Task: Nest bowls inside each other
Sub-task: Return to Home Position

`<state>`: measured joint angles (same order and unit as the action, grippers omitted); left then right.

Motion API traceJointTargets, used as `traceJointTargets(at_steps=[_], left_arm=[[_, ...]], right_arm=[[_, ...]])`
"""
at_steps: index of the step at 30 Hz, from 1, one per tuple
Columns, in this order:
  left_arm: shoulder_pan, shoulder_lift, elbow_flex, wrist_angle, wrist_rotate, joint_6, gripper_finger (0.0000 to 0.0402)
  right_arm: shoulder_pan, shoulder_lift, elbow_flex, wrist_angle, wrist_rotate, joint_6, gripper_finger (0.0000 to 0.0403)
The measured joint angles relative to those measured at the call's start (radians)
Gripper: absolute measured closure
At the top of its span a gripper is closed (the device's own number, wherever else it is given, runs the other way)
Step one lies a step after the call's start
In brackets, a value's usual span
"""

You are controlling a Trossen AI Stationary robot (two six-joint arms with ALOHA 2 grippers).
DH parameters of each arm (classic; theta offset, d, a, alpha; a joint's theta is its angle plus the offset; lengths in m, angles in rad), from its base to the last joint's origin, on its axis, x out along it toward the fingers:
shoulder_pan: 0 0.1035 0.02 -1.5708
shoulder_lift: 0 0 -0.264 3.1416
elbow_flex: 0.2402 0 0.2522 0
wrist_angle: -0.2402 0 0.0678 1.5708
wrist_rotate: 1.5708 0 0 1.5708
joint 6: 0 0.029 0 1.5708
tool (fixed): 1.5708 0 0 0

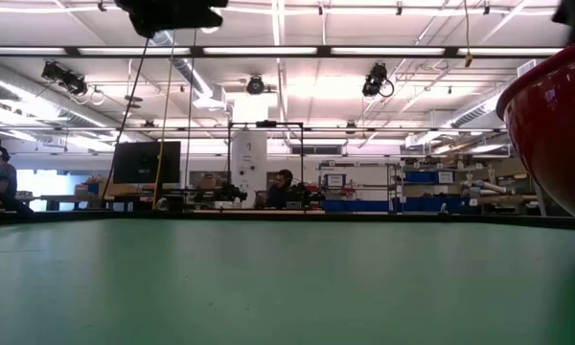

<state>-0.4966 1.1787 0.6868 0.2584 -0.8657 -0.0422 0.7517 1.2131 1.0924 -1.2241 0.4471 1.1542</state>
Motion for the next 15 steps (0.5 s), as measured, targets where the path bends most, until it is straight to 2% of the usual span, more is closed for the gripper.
traceJointTargets(at_steps=[4, 7, 11, 13, 15], left_arm=[[-0.027, -0.065, -0.005, -0.009, -0.029, 0.052, 0.0152], [-0.031, -0.098, -0.084, 0.011, -0.029, 0.046, 0.0171], [-0.014, -0.116, -0.256, 0.161, 0.0, -0.02, 0.0209], [-0.015, -0.13, -0.329, 0.274, 0.015, -0.029, 0.0228], [-0.016, -0.156, -0.384, 0.363, 0.018, -0.005, 0.0245]], right_arm=[[0.021, -0.091, -0.016, 0.039, 0.334, -0.004, 0.0278], [0.015, -0.15, -0.108, 0.243, 0.482, -0.137, 0.0308], [-0.06, -0.214, -0.314, 0.757, 0.475, -0.473, 0.0375], [-0.109, -0.236, -0.415, 1.041, 0.397, -0.667, 0.0393], [-0.167, -0.254, -0.494, 1.294, 0.289, -0.824, 0.0393]])
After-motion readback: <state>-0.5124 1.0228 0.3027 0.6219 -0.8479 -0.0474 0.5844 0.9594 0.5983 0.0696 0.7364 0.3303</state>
